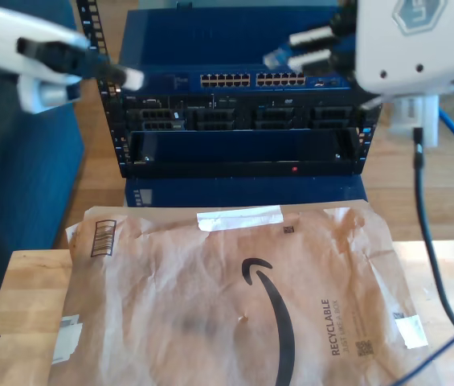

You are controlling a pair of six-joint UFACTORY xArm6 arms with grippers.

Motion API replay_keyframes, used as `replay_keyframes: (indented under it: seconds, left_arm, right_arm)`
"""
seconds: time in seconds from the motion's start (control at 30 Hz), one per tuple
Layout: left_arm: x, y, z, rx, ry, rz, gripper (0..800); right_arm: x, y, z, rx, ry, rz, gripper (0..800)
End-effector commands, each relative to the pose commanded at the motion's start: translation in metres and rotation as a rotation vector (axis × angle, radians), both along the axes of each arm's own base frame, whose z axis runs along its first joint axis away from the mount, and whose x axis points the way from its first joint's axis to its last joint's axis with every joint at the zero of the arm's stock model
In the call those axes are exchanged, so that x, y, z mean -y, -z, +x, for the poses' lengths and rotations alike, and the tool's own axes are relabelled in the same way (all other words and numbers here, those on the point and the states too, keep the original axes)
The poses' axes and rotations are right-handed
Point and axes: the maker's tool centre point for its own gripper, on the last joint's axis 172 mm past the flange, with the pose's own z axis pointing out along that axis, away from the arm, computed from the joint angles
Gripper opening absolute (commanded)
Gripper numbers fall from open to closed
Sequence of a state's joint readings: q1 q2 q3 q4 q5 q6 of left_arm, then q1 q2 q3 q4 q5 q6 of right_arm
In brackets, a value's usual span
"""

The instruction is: Grab the cable and plug it in

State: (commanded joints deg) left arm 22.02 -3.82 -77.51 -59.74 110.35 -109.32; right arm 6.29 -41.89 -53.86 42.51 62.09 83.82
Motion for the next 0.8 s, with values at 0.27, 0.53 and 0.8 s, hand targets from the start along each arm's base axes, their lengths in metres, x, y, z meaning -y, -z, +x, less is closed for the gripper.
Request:
replay_keyframes:
  seconds: [0.27,0.53,0.8]
  left_arm:
    - [-0.102,0.053,-0.009,0.102,-0.047,0.197,798]
    - [-0.208,0.101,-0.066,0.171,-0.005,0.352,799]
    - [-0.297,0.14,-0.189,0.126,0.154,0.444,799]
  right_arm:
    - [0.041,0.064,-0.006,-0.192,0.1,-0.024,0]
    - [0.06,0.115,-0.012,-0.292,0.149,-0.077,0]
    - [0.064,0.124,-0.012,-0.313,0.161,-0.075,0]
